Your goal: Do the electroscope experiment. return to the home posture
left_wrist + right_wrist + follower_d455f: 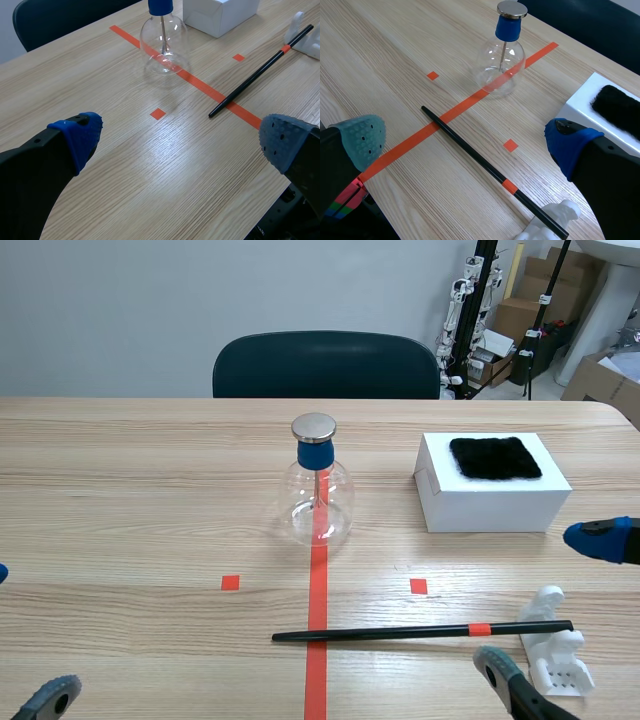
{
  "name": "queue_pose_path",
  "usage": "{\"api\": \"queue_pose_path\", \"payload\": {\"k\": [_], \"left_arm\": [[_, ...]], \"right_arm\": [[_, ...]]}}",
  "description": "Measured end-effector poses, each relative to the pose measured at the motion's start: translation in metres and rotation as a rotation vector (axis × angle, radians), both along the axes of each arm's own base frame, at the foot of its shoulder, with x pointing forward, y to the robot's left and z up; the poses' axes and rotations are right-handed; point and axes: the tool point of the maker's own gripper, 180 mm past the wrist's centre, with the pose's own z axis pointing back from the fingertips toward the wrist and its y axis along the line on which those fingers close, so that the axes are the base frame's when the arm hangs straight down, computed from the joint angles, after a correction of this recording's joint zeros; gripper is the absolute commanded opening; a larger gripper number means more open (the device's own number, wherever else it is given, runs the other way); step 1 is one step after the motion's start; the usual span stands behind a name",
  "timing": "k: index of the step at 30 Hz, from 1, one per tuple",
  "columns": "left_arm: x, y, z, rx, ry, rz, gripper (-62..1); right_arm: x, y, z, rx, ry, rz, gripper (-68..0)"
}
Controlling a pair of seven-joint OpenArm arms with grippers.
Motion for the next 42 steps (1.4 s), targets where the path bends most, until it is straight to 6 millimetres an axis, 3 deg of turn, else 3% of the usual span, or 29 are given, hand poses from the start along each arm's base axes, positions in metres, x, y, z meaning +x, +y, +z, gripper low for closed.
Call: {"api": "queue_pose_path", "payload": {"k": [42], "left_arm": [[0.0004, -0.0008, 0.0042, -0.016, -0.018, -0.002, 1.4]], "right_arm": [[0.0000, 0.0000, 0.0000, 0.000, 0.000, 0.000, 0.4]]}}
